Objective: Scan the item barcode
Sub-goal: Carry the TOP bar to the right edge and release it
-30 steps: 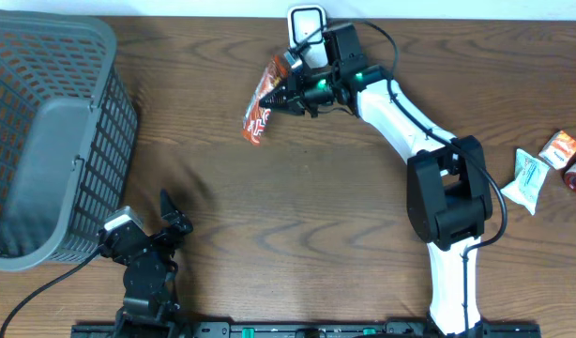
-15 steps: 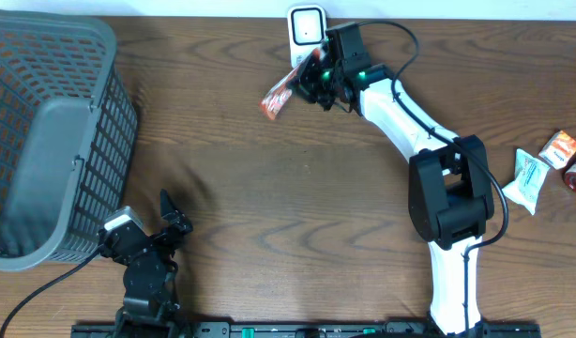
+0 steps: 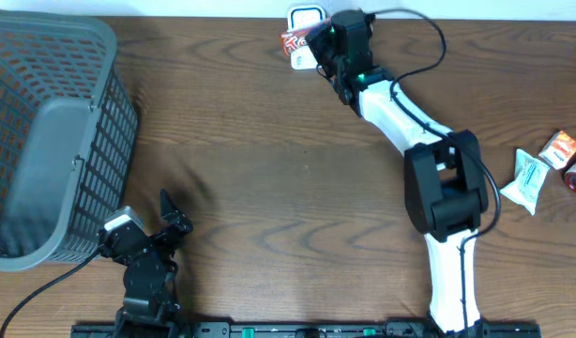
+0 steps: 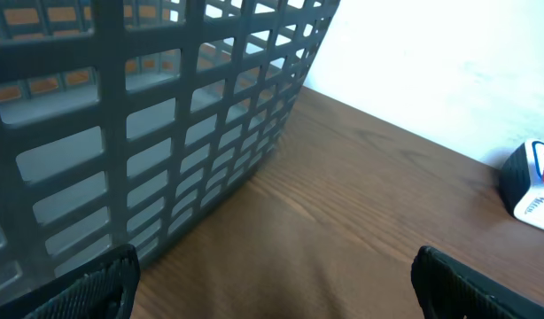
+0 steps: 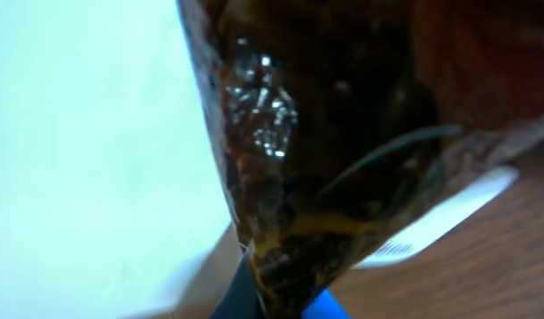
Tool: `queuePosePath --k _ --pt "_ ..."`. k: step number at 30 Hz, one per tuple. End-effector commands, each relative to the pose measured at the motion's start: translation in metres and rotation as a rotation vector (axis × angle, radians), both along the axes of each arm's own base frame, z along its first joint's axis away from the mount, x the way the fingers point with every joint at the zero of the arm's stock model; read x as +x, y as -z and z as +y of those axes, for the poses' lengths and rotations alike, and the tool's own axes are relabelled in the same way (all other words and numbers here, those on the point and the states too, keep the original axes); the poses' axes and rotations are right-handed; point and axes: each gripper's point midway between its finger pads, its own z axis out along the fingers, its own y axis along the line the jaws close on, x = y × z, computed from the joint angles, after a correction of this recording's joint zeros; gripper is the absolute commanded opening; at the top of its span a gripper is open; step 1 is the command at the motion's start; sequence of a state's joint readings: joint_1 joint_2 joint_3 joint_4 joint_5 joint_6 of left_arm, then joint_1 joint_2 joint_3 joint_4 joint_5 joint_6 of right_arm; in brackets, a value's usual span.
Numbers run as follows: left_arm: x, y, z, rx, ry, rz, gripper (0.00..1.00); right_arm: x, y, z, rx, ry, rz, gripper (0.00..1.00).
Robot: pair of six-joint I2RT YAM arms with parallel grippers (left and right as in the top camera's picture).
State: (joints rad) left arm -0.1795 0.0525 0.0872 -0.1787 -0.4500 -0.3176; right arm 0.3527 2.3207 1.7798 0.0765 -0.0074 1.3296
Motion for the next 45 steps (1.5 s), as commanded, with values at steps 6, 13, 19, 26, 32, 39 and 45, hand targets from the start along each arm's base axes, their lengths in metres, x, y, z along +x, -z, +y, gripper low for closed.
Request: queuePosePath --k 6,13,19,26,32,39,45 --pt "-0.001 0.012 0.002 0.005 -0.010 0.029 0.98 0.039 0.059 -0.042 0.272 0.259 0.059 0.02" --pt "-0.001 0.012 0.002 0.005 -0.010 0.029 0.98 0.061 0.070 -0.034 0.291 0.219 0.069 0.01" --pt "-0.001 0.012 0.002 0.005 -0.010 0.029 0.98 0.061 0.052 -0.028 0.161 0.141 0.082 0.01" --pt "-0.001 0.012 0.002 0.005 -0.010 0.029 0.98 0.063 0.008 -0.026 0.076 0.058 0.045 0.01" --pt "-0.001 0.012 0.002 0.005 -0.010 0.029 0.98 0.027 -0.020 -0.055 -0.087 0.059 0.171 0.02" --pt "-0.001 0.012 0.002 0.005 -0.010 0.029 0.98 -0.054 -0.046 -0.129 -0.359 0.144 0.435 0.01" --pt "-0.001 0.012 0.002 0.005 -0.010 0.029 0.98 -0.138 -0.061 -0.221 -0.607 0.281 0.712 0.01"
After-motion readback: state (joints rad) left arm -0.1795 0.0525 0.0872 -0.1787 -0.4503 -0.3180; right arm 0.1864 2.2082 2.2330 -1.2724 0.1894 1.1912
